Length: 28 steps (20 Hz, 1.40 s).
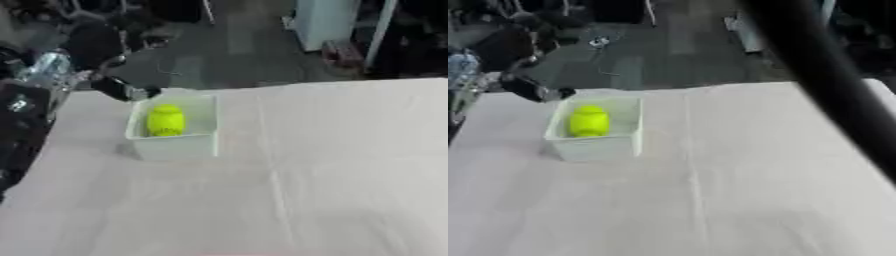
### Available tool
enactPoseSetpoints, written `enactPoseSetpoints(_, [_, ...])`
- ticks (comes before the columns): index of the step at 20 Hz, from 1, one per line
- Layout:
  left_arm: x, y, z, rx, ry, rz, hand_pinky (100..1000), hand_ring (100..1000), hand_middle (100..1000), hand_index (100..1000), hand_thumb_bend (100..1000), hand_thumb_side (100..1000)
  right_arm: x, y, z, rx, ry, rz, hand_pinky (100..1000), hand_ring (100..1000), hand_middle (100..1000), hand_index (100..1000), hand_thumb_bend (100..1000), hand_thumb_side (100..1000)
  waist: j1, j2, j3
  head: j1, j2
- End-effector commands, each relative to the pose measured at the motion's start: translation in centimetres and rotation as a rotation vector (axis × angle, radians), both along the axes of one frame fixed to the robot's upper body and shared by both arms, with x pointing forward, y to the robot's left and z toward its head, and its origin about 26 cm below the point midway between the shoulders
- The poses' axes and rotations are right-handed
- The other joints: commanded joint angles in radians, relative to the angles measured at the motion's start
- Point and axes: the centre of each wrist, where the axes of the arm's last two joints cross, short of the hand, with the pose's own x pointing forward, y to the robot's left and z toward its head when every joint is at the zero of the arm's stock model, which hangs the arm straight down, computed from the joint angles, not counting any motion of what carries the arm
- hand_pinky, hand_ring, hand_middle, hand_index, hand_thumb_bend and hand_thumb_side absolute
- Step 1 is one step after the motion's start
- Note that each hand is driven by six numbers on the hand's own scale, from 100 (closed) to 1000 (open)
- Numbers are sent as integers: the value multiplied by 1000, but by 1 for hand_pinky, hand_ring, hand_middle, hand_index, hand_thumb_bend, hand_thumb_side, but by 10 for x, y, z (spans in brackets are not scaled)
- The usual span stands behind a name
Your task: Pick up objects on the table and place them in the box.
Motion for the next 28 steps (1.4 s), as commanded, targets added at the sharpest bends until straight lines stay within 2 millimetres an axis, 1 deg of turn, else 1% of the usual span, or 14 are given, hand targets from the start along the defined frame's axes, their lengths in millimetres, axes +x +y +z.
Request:
enactPoseSetpoints(1, [-39, -9, 57, -14, -151, -84, 870, 874, 887, 805, 172, 787, -4, -5, 4, -44, -17, -21, 126, 471, 546, 839, 100, 1000, -3, -16, 16, -29, 6])
enactPoseSetpoints(2, [-50, -15, 59, -21, -160, -102, 864, 874, 886, 795, 124, 796, -5, -5, 2, -51, -12, -24, 126, 471, 546, 840, 100, 1000, -3, -19, 24, -37, 5])
enactPoseSetpoints(4, [-68, -29, 56, -73, -170, -143, 801, 805, 831, 762, 100, 771, -7, -5, -2, -62, -5, -28, 125, 472, 548, 831, 100, 1000, -7, -21, 36, -54, -1])
enactPoseSetpoints(6, [-82, -46, 38, -219, -164, -203, 755, 766, 809, 750, 100, 769, -9, -5, -6, -64, 1, -41, 123, 472, 548, 829, 100, 1000, -14, -22, 46, -71, -12])
enactPoseSetpoints(7, [-88, -56, 25, -328, -157, -233, 694, 705, 770, 727, 100, 760, -10, -5, -8, -64, 5, -47, 121, 472, 549, 827, 100, 1000, -19, -21, 50, -78, -21])
enactPoseSetpoints(8, [-94, -64, 15, -418, -149, -259, 712, 725, 782, 735, 100, 761, -11, -5, -10, -65, 8, -52, 122, 472, 549, 827, 100, 1000, -21, -21, 53, -82, -24])
enactPoseSetpoints(9, [-99, -72, 5, -514, -136, -281, 617, 645, 734, 709, 100, 746, -11, -5, -11, -65, 10, -54, 119, 471, 549, 826, 100, 1000, -26, -20, 54, -81, -31])
enactPoseSetpoints(12, [-113, -100, -24, -808, -38, -410, 597, 650, 735, 721, 100, 739, -12, -3, -16, -68, 13, -58, 118, 470, 547, 823, 100, 1000, -35, -19, 62, -77, -40])
enactPoseSetpoints(13, [-115, -106, -29, -877, -2, -460, 583, 616, 709, 711, 100, 769, -12, -2, -17, -69, 14, -60, 113, 469, 547, 824, 100, 1000, -38, -19, 66, -78, -43])
enactPoseSetpoints(16, [-117, -111, -36, -973, 57, -601, 582, 609, 708, 718, 100, 777, -15, -1, -25, -78, 28, -68, 108, 468, 547, 825, 100, 1000, -44, -19, 83, -86, -38])
enactPoseSetpoints(23, [-118, -111, -37, -1060, 135, -687, 578, 603, 710, 726, 100, 784, -20, 0, -33, -102, 32, -89, 108, 469, 547, 824, 100, 1000, -48, -26, 106, -79, 39])
enactPoseSetpoints(24, [-118, -111, -37, -1060, 141, -685, 577, 603, 710, 726, 100, 853, -19, 0, -33, -103, 32, -89, 108, 469, 547, 823, 100, 1000, -47, -26, 105, -75, 45])
enactPoseSetpoints(25, [-118, -110, -37, -1059, 144, -683, 580, 602, 710, 728, 100, 781, -19, 1, -32, -103, 31, -88, 109, 469, 547, 823, 100, 1000, -46, -26, 103, -74, 48])
enactPoseSetpoints(28, [-119, -108, -39, -1054, 154, -674, 580, 605, 717, 732, 100, 784, -18, 0, -30, -101, 24, -87, 111, 469, 547, 821, 100, 1000, -44, -25, 98, -75, 50])
